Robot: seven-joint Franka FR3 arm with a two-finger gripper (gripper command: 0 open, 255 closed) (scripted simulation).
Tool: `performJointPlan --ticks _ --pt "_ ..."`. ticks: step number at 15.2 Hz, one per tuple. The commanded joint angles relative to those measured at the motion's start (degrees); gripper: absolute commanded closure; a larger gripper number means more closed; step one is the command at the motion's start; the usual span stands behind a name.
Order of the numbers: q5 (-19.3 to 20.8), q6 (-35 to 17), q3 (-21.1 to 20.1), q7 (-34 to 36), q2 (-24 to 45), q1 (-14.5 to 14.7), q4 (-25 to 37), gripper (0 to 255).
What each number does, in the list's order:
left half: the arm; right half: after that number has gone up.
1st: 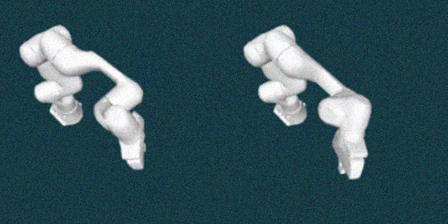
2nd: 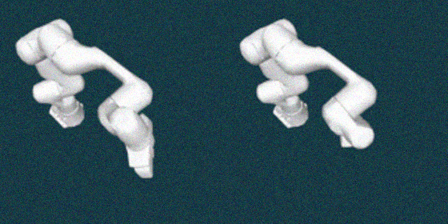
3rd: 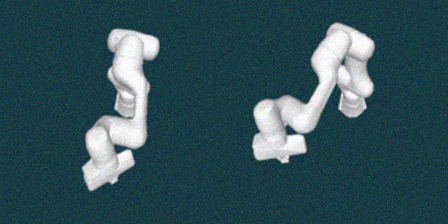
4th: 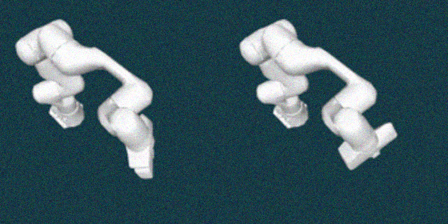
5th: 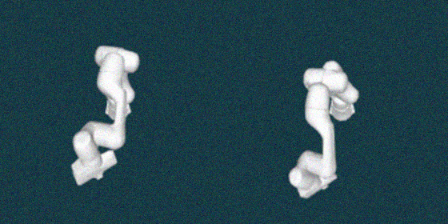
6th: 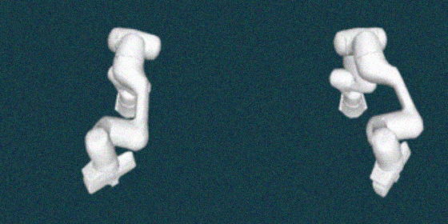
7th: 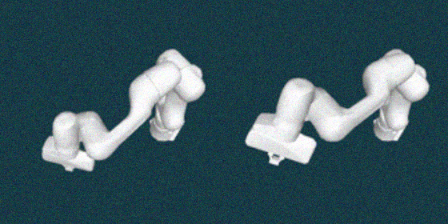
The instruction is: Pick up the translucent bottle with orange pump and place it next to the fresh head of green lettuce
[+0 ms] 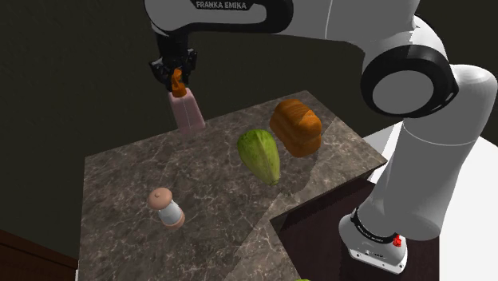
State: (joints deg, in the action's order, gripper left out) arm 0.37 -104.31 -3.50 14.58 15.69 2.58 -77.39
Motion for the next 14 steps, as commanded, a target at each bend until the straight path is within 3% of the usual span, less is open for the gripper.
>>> performJointPlan --ticks 1,14 --pt "0.1 1.8 0.0 0.1 0.5 0.1 2.3 255" --pt "0.5 15.2 -0.1 0.3 6.3 0.5 21.4 255"
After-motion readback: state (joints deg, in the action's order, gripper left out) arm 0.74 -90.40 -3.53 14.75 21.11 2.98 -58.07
